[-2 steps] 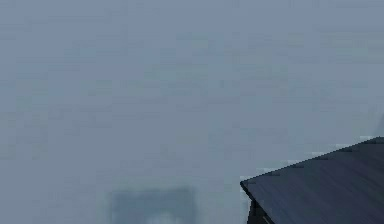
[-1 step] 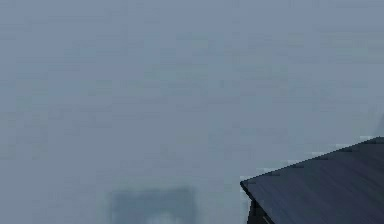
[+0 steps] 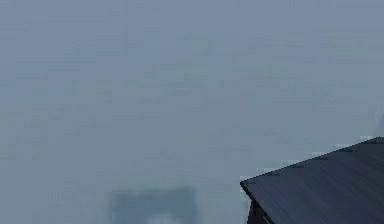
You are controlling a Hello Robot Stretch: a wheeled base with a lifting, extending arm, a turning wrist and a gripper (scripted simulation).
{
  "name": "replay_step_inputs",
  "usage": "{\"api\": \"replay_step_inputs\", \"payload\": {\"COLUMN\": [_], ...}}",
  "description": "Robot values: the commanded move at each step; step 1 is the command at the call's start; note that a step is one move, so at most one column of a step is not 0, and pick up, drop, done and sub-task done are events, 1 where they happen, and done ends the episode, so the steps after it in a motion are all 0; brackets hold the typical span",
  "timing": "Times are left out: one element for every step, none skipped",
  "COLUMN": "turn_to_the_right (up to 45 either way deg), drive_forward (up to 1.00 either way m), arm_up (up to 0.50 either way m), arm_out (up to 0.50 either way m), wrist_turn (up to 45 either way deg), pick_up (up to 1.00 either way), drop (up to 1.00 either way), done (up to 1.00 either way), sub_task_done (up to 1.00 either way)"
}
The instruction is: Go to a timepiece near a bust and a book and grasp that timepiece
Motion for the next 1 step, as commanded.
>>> {"api": "replay_step_inputs", "payload": {"turn_to_the_right": [0.0], "drive_forward": [0.0], "arm_up": [0.0], "arm_out": [0.0], "wrist_turn": [45.0], "pick_up": [0.0], "drop": [0.0], "done": [0.0], "sub_task_done": [0.0]}}
